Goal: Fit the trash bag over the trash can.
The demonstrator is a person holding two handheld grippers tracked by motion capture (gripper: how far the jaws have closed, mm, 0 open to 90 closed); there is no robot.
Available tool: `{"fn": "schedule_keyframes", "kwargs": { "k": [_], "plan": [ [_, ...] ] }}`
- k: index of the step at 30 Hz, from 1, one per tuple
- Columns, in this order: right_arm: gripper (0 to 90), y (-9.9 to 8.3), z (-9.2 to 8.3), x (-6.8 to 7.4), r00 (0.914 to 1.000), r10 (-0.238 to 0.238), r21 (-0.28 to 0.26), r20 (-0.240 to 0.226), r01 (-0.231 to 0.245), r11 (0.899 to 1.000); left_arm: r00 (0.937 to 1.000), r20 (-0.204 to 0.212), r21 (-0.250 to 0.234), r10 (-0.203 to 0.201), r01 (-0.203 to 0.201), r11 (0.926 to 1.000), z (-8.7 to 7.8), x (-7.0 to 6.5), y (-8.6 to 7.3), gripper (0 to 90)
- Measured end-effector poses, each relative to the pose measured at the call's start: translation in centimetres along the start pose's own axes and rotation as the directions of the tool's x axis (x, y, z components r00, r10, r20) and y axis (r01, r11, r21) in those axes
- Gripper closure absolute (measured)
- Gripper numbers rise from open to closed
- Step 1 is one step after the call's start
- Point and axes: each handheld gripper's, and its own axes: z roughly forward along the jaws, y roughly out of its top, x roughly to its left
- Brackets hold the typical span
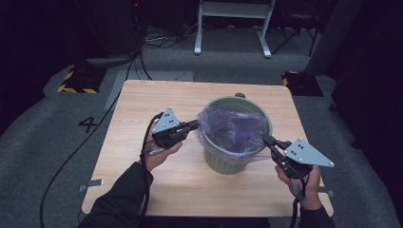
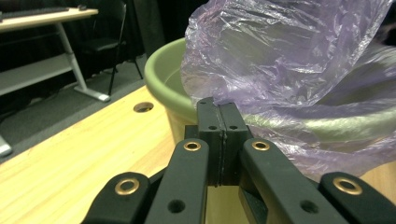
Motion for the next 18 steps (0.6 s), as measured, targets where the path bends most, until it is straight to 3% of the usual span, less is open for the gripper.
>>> {"fn": "schedule_keyframes", "kwargs": {
  "k": [7,11,18],
  "plan": [
    [89.5,-1.5,0.4,-2.2,0.9895,0.105,0.003,0.100,-0.106,0.994,0.9988,-0.009,0.044,-0.048,0.048,0.9979,0.8,1.0,-0.4,89.7],
    [89.5,-2.5,1.0,-3.7,0.9786,0.166,0.016,0.121,-0.169,0.985,0.9956,-0.001,0.078,-0.093,0.093,0.9926,1.6,1.9,-1.1,89.7],
    [89.4,-4.4,2.4,-5.1,0.9607,0.237,0.057,0.144,-0.247,0.967,0.9925,0.005,0.136,-0.122,0.121,0.9833,2.7,2.3,-2.0,89.6]
  ]
}}
